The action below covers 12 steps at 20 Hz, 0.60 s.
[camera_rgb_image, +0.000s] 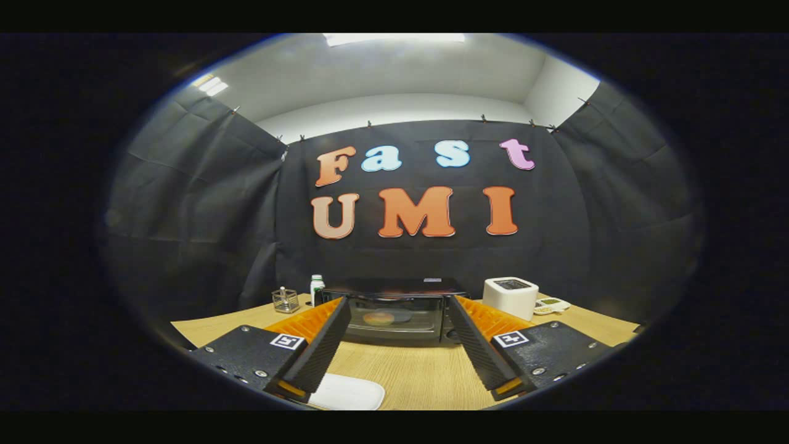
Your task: Open the toaster oven, put the food inside, and close the toaster oven door.
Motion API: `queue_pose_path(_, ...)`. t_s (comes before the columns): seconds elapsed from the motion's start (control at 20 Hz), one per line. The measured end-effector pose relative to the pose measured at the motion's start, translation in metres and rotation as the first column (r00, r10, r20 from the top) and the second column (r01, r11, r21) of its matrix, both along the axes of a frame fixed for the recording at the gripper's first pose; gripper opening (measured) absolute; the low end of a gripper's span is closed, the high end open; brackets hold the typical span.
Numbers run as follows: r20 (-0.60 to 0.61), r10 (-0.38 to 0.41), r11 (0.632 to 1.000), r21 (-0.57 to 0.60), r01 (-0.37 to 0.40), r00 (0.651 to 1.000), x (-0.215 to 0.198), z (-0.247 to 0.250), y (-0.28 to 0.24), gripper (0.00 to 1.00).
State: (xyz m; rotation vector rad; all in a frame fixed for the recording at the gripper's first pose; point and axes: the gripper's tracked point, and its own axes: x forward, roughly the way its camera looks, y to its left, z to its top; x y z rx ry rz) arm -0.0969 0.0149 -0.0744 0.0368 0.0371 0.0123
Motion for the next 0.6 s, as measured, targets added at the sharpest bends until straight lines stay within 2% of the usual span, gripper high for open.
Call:
queue_pose_path(0.45,0.004,-0.035,0.999,0.025,0.035,0.999,0.0011,-0.0008,-0.0086,0.97)
queue_pose_path(0.6,-0.002,-0.013,0.999,0.050,0.013,1.000,0.0010,0.0031,-0.0030,0.97)
